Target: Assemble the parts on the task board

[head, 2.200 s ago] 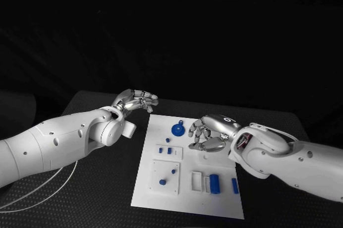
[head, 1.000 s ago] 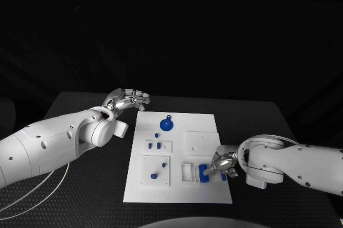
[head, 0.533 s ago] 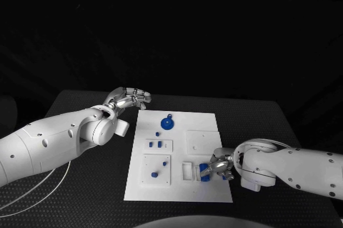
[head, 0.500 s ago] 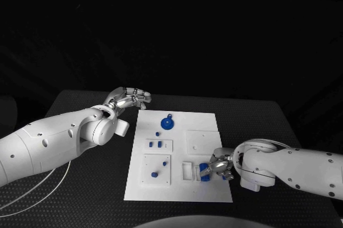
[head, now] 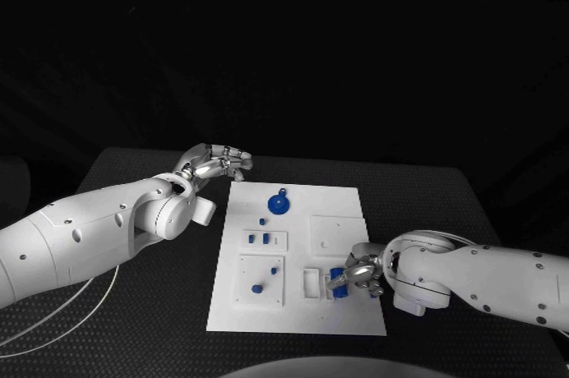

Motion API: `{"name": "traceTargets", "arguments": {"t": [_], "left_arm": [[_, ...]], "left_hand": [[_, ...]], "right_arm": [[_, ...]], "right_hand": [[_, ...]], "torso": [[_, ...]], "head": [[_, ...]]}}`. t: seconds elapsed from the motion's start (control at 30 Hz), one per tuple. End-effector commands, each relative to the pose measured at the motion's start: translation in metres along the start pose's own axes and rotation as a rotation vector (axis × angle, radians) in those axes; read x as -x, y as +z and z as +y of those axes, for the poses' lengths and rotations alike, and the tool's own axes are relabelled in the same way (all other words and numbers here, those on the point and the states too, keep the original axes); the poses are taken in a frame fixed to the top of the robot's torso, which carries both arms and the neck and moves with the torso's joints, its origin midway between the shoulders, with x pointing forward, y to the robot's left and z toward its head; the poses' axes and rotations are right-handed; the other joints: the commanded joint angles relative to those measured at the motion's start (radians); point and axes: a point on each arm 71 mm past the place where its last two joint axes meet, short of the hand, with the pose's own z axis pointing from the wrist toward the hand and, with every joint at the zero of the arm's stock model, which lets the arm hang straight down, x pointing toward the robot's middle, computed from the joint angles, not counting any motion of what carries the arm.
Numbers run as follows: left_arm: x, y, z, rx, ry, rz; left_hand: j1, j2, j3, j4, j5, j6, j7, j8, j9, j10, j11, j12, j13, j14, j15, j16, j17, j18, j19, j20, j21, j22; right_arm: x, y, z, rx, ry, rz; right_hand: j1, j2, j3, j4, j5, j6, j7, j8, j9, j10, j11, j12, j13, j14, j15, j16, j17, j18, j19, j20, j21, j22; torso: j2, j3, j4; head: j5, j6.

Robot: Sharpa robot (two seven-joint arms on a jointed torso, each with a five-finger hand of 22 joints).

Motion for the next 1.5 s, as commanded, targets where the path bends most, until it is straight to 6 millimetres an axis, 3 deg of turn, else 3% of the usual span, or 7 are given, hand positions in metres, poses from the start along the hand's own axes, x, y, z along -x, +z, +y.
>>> {"name": "traceTargets", "arguments": {"t": [0.03,0.2,0.37,0.73,1.13,1.5], "left_arm": [[-0.003,0.000,-0.001,-0.004,-0.011,0.017],[-0.002,0.000,-0.001,-0.003,-0.010,0.016],[-0.002,0.000,0.000,-0.001,-0.010,0.016],[-0.002,0.000,0.000,0.001,-0.011,0.019],[-0.003,0.001,0.000,0.001,-0.013,0.024],[-0.004,0.000,0.000,0.001,-0.013,0.025]], "left_hand": [[-0.010,0.000,0.002,0.006,0.003,-0.008,-0.003,-0.002,-0.002,0.003,-0.001,-0.003,-0.001,0.006,-0.001,-0.007,0.001,0.015,0.005,-0.001,-0.006,0.001],[-0.010,0.000,0.002,0.007,0.003,-0.008,-0.003,-0.002,-0.002,0.003,-0.001,-0.003,-0.001,0.006,-0.001,-0.007,0.001,0.015,0.005,-0.001,-0.006,0.001],[-0.010,0.001,0.002,0.007,0.003,-0.008,-0.002,-0.002,-0.002,0.003,-0.001,-0.003,-0.001,0.006,-0.001,-0.007,0.002,0.015,0.005,-0.002,-0.006,0.002],[-0.010,0.001,0.002,0.007,0.003,-0.008,-0.002,-0.002,-0.002,0.003,-0.001,-0.003,-0.001,0.006,-0.001,-0.007,0.002,0.015,0.005,-0.002,-0.006,0.002],[-0.013,0.002,0.002,0.009,0.003,-0.009,-0.002,-0.002,-0.002,0.003,-0.001,-0.003,-0.001,0.006,-0.001,-0.009,0.003,0.014,0.005,-0.001,-0.007,0.002],[-0.013,0.002,0.002,0.010,0.004,-0.010,-0.002,-0.002,-0.002,0.003,-0.001,-0.003,-0.002,0.005,-0.001,-0.009,0.004,0.014,0.005,-0.001,-0.007,0.003]], "right_arm": [[-0.001,0.002,-0.004,-0.021,0.008,-0.018],[0.000,0.000,-0.009,-0.028,0.033,-0.018],[-0.002,-0.007,-0.011,-0.028,0.084,0.006],[0.009,-0.020,0.002,0.005,0.144,0.027],[0.002,-0.012,0.025,0.033,0.113,0.080],[-0.003,-0.005,0.037,0.048,0.087,0.081]], "right_hand": [[0.011,0.022,0.007,-0.015,-0.001,0.001,0.006,-0.001,-0.011,0.001,0.001,0.004,0.002,-0.004,-0.003,0.003,0.001,0.053,0.002,-0.009,0.007,0.020],[0.023,0.080,0.037,-0.065,-0.002,0.020,0.003,0.003,-0.005,0.007,-0.001,0.001,0.003,-0.003,-0.005,0.002,0.005,0.053,-0.006,-0.003,0.016,0.020],[-0.012,0.097,0.065,-0.104,-0.002,0.039,-0.001,0.000,-0.001,0.015,-0.004,-0.005,0.003,0.000,-0.007,0.000,0.008,0.053,-0.009,0.007,0.027,0.018],[-0.042,0.091,0.057,-0.108,-0.002,0.055,-0.004,0.004,0.002,0.019,-0.007,-0.007,0.002,0.001,-0.008,0.000,0.010,0.052,-0.010,0.011,0.031,0.018],[-0.086,0.085,0.049,-0.119,-0.002,0.062,-0.007,-0.003,0.002,0.021,-0.010,-0.013,0.002,0.001,-0.011,-0.002,0.013,0.053,-0.013,0.015,0.036,0.016],[-0.097,0.082,0.048,-0.122,-0.002,0.064,-0.007,-0.005,0.002,0.021,-0.011,-0.016,0.002,0.000,-0.012,-0.004,0.013,0.053,-0.015,0.015,0.036,0.015]], "torso": [[0.000,-0.0004,0.0004],[0.000,-0.0001,-0.0003],[0.000,0.0007,-0.0018],[0.000,0.0008,-0.0014],[0.000,-0.0012,-0.0001],[0.000,-0.0006,0.0004]], "head": [[0.001,-0.001],[0.004,-0.002],[0.007,-0.002],[0.006,-0.001],[0.009,-0.002],[0.015,-0.006]]}}
